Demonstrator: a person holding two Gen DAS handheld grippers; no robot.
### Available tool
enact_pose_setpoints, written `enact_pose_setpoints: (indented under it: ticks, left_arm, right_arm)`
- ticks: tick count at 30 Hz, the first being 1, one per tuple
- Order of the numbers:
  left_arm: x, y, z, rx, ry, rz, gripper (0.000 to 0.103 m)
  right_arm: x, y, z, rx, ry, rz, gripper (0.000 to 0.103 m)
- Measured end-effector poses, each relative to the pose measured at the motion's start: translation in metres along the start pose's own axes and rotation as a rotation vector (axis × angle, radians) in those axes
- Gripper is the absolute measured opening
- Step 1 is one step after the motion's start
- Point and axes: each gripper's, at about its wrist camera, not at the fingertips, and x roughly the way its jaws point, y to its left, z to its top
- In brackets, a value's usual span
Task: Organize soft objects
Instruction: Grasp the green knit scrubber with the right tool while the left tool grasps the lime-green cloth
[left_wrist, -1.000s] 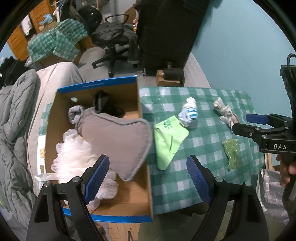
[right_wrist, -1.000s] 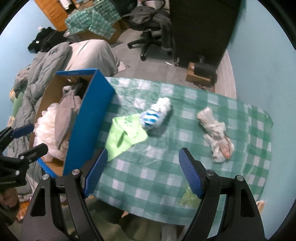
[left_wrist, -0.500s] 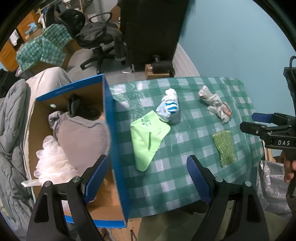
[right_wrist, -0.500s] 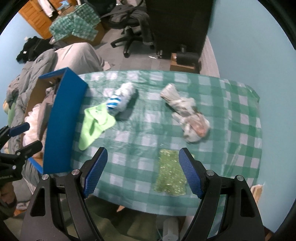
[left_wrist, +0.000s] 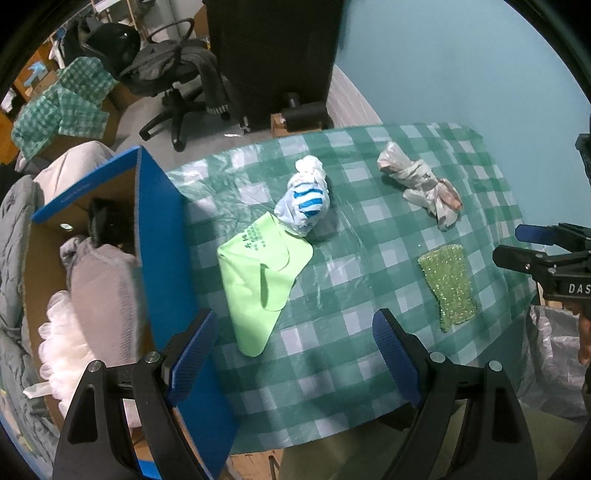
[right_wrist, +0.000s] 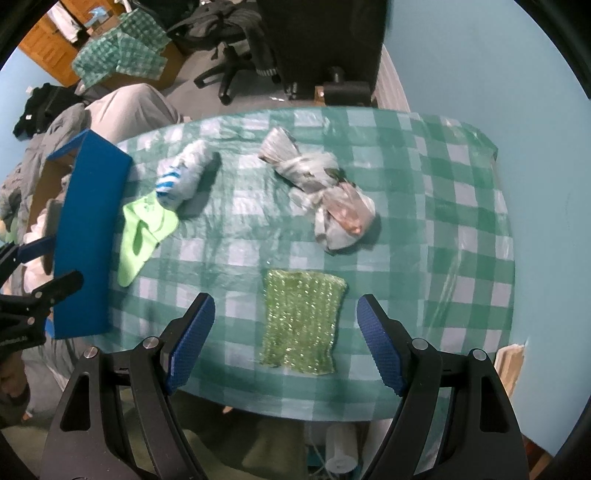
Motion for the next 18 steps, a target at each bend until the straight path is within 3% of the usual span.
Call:
enact_pose_setpoints:
  ticks: [18]
  left_arm:
    - [0.058,-0.002,0.012,-0.007,0.067,-0.024,0.087]
  right_arm:
    - [0.074,-0.010,-0.024,0.035,0.110,-0.029,0.079]
